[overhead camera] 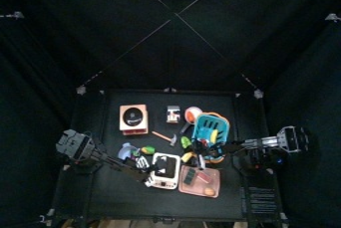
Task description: Place squash in bowl
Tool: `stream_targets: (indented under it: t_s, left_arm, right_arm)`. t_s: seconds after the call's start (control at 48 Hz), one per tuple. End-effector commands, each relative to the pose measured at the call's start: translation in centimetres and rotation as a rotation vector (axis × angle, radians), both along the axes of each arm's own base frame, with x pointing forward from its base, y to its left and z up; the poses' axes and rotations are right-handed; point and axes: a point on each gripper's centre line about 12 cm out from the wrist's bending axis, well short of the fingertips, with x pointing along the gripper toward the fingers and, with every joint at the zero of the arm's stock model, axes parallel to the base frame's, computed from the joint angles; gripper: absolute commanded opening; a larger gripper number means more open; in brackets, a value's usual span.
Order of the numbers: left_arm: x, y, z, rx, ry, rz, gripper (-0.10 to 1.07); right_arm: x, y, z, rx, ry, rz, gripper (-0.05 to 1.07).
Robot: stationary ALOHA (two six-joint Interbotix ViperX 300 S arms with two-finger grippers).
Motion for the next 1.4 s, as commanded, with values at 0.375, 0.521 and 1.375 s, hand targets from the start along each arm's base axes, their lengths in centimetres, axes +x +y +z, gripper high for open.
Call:
stream_targets:
  t_s: [0.375, 0.521, 1.375]
  left_arm:
    - [-1.2, 0.6, 5.0, 0.063, -0.019, 0.02, 0.64]
    - [-2.2, 1.3, 5.5, 0.098, 0.007, 0.05, 0.64]
    - [-8.7, 6.6, 1.8, 0.102, -0.151, 0.35, 0.78]
  right_arm:
    - [0.2, 0.0, 0.9, 0.0, -0.029, 0.001, 0.91]
    - [0.2, 0.0, 0.9, 0.001, -0.029, 0.0, 0.91]
    - [0.2, 0.0, 0.9, 0.001, -0.028, 0.0, 0.91]
